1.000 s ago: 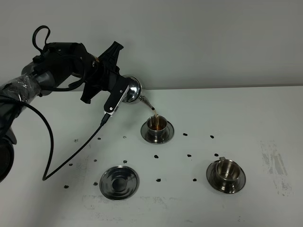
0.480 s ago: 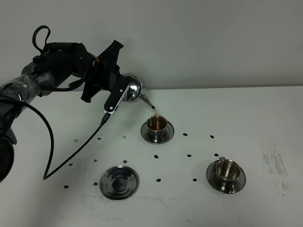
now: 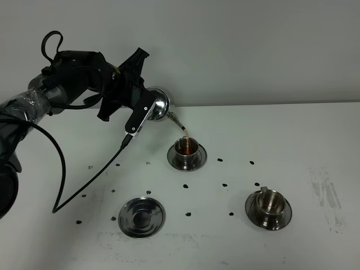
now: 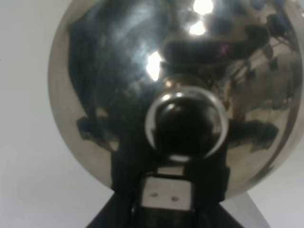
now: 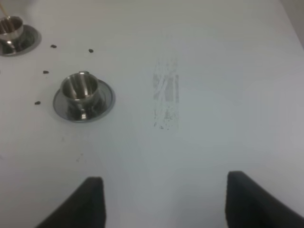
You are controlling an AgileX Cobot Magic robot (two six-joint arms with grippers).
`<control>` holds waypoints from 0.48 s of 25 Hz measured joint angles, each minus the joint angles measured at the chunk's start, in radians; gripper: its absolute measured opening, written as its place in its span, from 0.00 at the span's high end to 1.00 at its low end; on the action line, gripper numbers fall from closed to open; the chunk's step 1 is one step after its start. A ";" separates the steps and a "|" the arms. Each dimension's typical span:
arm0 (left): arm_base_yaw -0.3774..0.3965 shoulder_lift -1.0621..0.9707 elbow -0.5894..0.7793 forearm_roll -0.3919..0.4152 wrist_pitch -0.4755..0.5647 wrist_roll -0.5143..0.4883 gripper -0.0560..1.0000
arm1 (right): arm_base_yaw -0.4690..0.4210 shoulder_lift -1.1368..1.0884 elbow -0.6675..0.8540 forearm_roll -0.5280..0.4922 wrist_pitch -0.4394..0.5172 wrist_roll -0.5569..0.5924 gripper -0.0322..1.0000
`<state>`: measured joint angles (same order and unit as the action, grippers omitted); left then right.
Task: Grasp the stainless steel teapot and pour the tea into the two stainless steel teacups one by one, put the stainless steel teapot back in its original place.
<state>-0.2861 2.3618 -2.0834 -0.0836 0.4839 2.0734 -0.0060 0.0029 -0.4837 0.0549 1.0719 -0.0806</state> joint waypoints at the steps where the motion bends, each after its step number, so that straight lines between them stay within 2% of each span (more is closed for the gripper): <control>1: 0.000 0.000 0.000 0.000 0.000 0.000 0.70 | 0.000 0.000 0.000 0.000 0.000 0.000 0.43; 12: 0.000 0.000 0.000 0.000 -0.001 0.000 0.70 | 0.000 0.000 0.000 0.000 0.000 0.000 0.43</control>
<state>-0.2861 2.3618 -2.0834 -0.0836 0.4828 2.0734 -0.0060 0.0029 -0.4837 0.0549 1.0719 -0.0806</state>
